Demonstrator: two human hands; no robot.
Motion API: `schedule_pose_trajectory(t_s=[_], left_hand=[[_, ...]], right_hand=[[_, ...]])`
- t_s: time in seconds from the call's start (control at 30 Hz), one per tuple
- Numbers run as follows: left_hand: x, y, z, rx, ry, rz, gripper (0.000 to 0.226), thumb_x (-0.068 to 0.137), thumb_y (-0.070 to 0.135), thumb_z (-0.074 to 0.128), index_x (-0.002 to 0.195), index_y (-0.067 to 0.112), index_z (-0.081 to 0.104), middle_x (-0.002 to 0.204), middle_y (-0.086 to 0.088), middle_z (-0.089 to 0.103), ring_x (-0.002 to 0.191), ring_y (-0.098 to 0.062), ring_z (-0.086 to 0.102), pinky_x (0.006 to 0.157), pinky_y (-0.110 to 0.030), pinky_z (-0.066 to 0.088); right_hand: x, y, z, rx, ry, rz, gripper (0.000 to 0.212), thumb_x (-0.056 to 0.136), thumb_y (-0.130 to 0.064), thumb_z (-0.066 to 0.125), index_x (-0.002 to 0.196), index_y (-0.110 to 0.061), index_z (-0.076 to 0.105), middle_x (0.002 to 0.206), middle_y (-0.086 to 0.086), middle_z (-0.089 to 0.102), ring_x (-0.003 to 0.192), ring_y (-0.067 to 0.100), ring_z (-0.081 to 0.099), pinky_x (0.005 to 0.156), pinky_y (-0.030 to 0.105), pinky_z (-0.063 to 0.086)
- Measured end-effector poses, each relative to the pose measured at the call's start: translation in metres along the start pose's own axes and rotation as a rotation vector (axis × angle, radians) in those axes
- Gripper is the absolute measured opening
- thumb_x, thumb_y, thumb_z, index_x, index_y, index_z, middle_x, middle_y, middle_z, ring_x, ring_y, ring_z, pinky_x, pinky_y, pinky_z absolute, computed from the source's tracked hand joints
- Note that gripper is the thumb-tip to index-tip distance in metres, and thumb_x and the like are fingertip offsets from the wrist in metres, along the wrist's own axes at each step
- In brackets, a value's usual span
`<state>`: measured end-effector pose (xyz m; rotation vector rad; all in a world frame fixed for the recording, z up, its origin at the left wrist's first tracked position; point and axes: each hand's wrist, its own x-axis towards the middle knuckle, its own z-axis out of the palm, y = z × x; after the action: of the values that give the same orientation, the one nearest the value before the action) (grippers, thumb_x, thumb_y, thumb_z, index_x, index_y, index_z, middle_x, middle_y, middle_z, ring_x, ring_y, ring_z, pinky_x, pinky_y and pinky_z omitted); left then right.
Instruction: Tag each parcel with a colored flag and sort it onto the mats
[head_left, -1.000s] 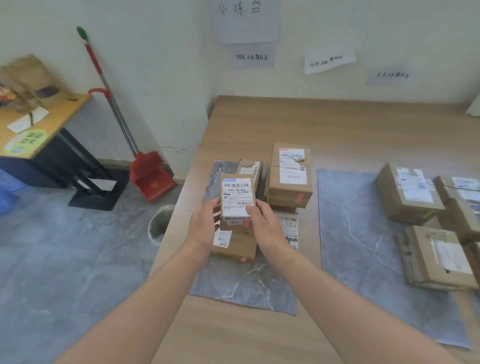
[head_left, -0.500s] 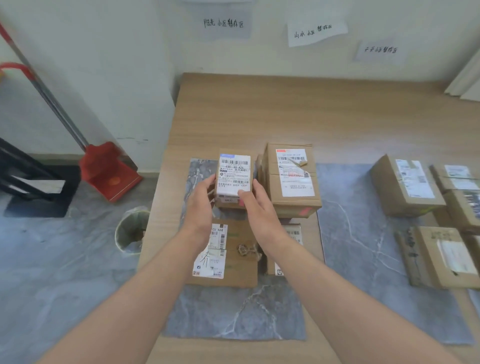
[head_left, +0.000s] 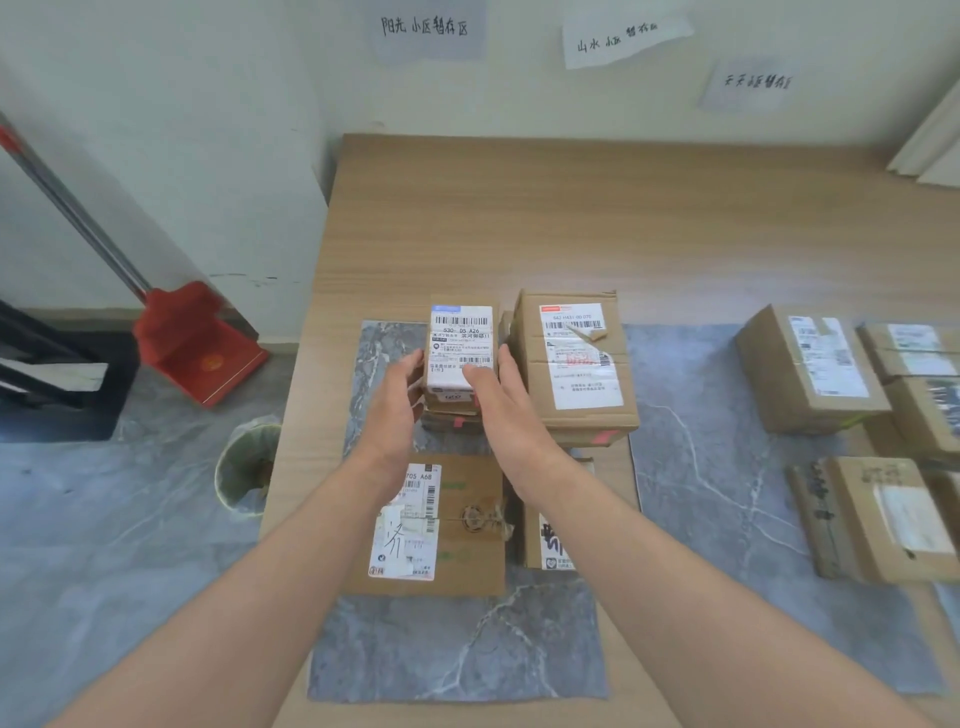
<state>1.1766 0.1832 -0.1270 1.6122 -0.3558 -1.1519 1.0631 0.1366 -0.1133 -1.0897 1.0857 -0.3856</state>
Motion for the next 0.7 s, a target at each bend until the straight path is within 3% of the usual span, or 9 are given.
schedule_pose_trajectory(t_s=[0.1,0.23,0.3,0.4,0.53,0.7], left_hand=[[-0.003,0.002,0.000,-0.028,0.031,-0.010,0.033,0.107,0.037,0.033,0.105,0.035,0.067,0.099,0.021,0.073,0.112,-0.005,0.061,0.101,-0.027,0.043],[-0.017,0.008,-0.005,-0.014,0.058,-0.011,0.044,0.105,0.040,0.035,0.144,0.025,0.051,0.144,0.008,0.052,0.137,-0.012,0.044,0.120,-0.036,0.030],[-0.026,0.011,-0.007,-0.005,0.062,0.011,0.049,0.105,0.041,0.034,0.150,0.025,0.045,0.154,0.006,0.044,0.143,-0.014,0.038,0.122,-0.039,0.026],[-0.047,0.017,-0.007,-0.005,0.073,0.039,0.053,0.102,0.046,0.037,0.151,0.026,0.043,0.158,0.003,0.039,0.146,-0.017,0.035,0.123,-0.042,0.024],[-0.081,0.021,-0.004,0.014,0.075,0.101,0.060,0.097,0.050,0.037,0.152,0.026,0.042,0.159,0.004,0.037,0.147,-0.016,0.033,0.123,-0.043,0.023],[-0.133,0.030,0.007,-0.001,0.066,0.135,0.053,0.104,0.043,0.033,0.153,0.023,0.041,0.159,0.004,0.038,0.146,-0.015,0.033,0.123,-0.040,0.023]], right_hand=[[-0.005,-0.004,0.000,0.000,-0.008,-0.012,0.067,0.108,-0.038,0.042,0.163,-0.035,0.005,0.133,-0.026,0.037,0.128,-0.003,0.034,0.107,0.024,0.024],[-0.015,-0.006,0.002,0.003,-0.012,-0.007,0.069,0.106,-0.045,0.043,0.163,-0.036,0.004,0.160,-0.021,0.028,0.138,-0.001,0.028,0.110,0.025,0.021],[-0.024,-0.007,0.003,0.005,-0.023,-0.012,0.070,0.105,-0.048,0.043,0.163,-0.037,0.004,0.165,-0.020,0.021,0.136,-0.003,0.025,0.110,0.025,0.020],[-0.039,-0.008,0.002,0.007,-0.042,-0.019,0.069,0.106,-0.048,0.042,0.163,-0.037,0.005,0.165,-0.019,0.022,0.134,-0.004,0.025,0.109,0.026,0.020],[-0.068,-0.011,0.001,-0.005,-0.041,-0.048,0.066,0.105,-0.053,0.040,0.162,-0.039,0.011,0.169,-0.018,0.012,0.153,0.007,0.014,0.118,0.033,0.016],[-0.109,-0.014,-0.008,-0.003,-0.051,-0.103,0.062,0.104,-0.055,0.039,0.161,-0.041,0.017,0.168,-0.014,0.021,0.152,0.009,0.021,0.112,0.031,0.019]])
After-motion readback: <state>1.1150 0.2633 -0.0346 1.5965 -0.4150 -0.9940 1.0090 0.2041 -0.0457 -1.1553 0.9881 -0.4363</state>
